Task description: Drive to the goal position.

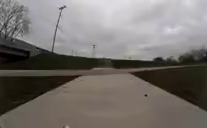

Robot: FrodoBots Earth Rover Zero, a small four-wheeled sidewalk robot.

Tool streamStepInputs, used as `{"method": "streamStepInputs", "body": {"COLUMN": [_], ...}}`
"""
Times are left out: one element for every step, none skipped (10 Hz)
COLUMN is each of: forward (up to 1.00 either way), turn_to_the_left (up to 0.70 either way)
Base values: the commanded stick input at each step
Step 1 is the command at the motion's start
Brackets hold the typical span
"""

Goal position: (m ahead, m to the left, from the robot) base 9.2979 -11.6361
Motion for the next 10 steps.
{"method": "streamStepInputs", "body": {"forward": [1.00, 1.00, 1.00, 1.00, 1.00, 1.00, 1.00, 1.00, 1.00, 1.00], "turn_to_the_left": [0.00, 0.00, 0.00, 0.00, 0.00, 0.00, 0.00, 0.00, 0.00, 0.00]}}
